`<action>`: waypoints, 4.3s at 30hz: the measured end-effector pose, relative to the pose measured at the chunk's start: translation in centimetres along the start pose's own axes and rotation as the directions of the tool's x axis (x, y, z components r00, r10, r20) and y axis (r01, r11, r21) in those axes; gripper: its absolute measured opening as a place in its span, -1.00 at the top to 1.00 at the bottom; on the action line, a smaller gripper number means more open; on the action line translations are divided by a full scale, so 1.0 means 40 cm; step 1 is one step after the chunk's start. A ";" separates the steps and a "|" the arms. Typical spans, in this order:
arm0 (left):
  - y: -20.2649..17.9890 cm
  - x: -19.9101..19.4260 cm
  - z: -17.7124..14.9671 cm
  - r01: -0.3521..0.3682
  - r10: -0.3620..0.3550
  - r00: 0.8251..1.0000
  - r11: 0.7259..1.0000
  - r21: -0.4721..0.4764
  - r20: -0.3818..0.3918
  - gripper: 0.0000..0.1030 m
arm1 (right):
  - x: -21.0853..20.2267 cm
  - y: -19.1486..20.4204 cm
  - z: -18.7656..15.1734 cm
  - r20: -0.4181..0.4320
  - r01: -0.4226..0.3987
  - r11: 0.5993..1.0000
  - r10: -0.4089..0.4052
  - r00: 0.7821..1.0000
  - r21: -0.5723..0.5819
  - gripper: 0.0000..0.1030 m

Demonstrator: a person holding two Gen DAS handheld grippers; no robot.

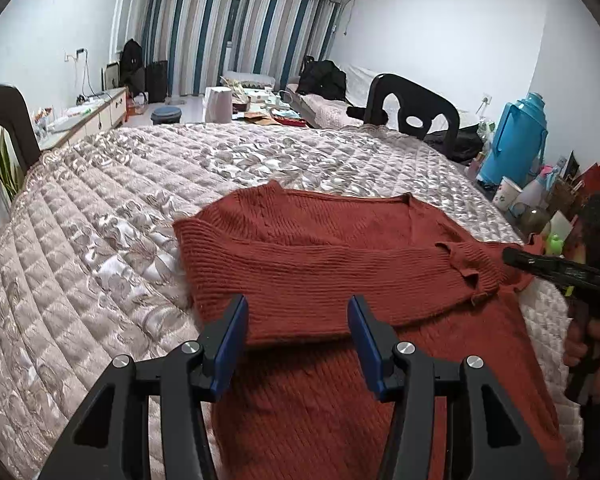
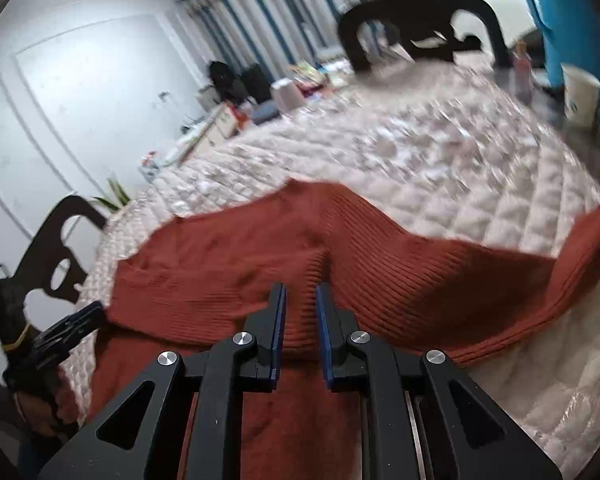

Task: Fold small clothes
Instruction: 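Fold the held sleeve across the dress body with the left tool, release, then grasp the other sleeve cuff with the right tool, then fold the held sleeve across the dress body with the right tool, release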

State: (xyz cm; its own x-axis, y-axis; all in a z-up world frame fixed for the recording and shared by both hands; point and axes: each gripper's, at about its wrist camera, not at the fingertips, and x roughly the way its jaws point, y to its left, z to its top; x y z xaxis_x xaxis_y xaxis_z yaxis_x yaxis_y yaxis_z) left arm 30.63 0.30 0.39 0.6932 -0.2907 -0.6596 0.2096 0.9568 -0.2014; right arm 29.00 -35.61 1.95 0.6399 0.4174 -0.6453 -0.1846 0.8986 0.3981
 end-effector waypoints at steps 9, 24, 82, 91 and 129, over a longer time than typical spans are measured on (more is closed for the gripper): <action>0.030 0.013 -0.032 -0.079 0.080 0.993 0.997 0.012 -0.090 0.13 | 0.040 -0.004 -0.034 -0.081 0.024 0.999 -0.026 0.996 -0.032 0.70; -0.067 -0.190 -0.108 0.059 -0.058 0.998 0.997 0.040 -0.010 -0.01 | -0.200 -0.145 -0.146 0.043 0.036 0.985 -0.044 0.998 0.168 0.27; -0.138 -0.069 -0.144 0.081 -0.080 0.989 0.997 0.004 -0.125 -0.01 | -0.390 -0.515 -0.228 0.225 0.062 0.641 -0.356 0.907 0.765 0.06; -0.123 -0.074 -0.151 0.076 -0.078 0.989 0.997 -0.016 -0.123 -0.01 | -0.439 -0.499 -0.278 0.228 0.107 0.620 -0.436 0.871 0.777 0.12; -0.123 -0.103 -0.158 0.085 -0.086 0.990 0.996 -0.018 -0.109 -0.01 | -0.470 -0.454 -0.263 0.169 0.182 0.722 -0.386 0.907 0.668 0.79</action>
State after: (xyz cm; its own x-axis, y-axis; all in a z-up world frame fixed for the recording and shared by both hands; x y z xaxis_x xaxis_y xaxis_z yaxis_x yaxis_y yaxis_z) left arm 22.41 -3.22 -0.48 0.5930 -0.3705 -0.7149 0.2552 0.9286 -0.2695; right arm 12.48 -58.34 0.02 0.7779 0.0086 -0.6284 0.4817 0.6340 0.6050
